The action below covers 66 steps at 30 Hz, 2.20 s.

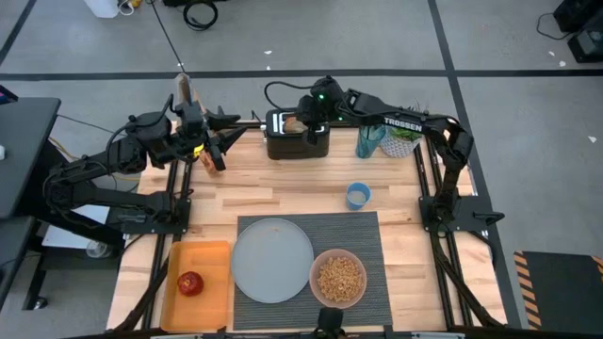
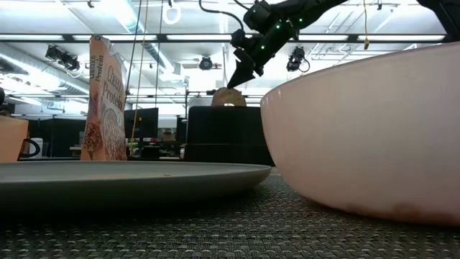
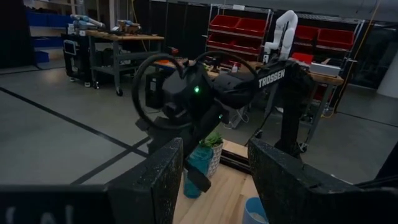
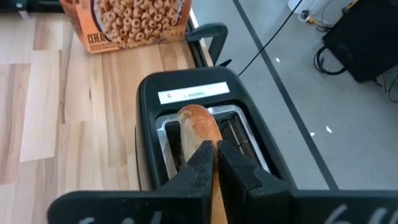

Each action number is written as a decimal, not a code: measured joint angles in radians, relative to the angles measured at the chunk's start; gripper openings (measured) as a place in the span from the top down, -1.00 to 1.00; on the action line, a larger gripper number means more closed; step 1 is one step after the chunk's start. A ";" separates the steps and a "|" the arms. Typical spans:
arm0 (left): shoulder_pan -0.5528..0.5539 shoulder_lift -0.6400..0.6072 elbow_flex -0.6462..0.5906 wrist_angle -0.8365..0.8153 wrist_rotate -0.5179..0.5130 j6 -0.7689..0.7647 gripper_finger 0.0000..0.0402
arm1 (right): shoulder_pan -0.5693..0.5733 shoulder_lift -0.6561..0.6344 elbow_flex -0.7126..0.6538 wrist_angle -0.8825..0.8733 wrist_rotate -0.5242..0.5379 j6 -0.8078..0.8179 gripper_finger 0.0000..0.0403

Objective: Arrange a breakfast setting
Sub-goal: Put the bagel on the gray plate

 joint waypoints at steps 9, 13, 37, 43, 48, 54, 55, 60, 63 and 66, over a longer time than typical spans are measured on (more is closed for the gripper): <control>0.000 0.000 0.000 0.000 0.000 -0.001 0.05 | 0.014 -0.040 0.001 0.001 0.041 -0.005 0.90; 0.000 0.000 0.000 0.000 0.000 -0.001 0.05 | 0.022 -0.066 0.001 -0.001 0.053 -0.005 0.90; 0.000 0.000 0.000 0.003 0.000 -0.002 0.05 | 0.228 -0.172 -0.008 -0.045 -0.226 0.251 0.90; 0.000 0.000 0.000 0.003 0.000 -0.022 0.05 | 0.312 -0.172 -0.056 -0.044 -0.326 0.351 0.90; 0.000 0.000 0.000 0.003 0.000 -0.030 0.05 | 0.390 -0.171 -0.147 0.004 -0.415 0.449 0.90; 0.000 0.000 0.000 0.003 0.000 -0.034 0.05 | 0.473 -0.171 -0.303 0.188 -0.452 0.575 0.90; 0.000 0.000 0.000 0.003 0.000 -0.035 0.05 | 0.485 -0.171 -0.334 0.232 -0.453 0.597 0.90; 0.000 0.000 0.000 0.003 0.000 -0.055 0.05 | 0.535 -0.169 -0.484 0.466 -0.449 0.715 0.90; 0.000 0.000 0.000 0.004 0.001 -0.056 0.05 | 0.556 -0.148 -0.540 0.571 -0.444 0.789 0.90; 0.000 0.000 0.000 0.005 0.001 -0.071 0.05 | 0.579 -0.098 -0.543 0.606 -0.414 0.808 0.90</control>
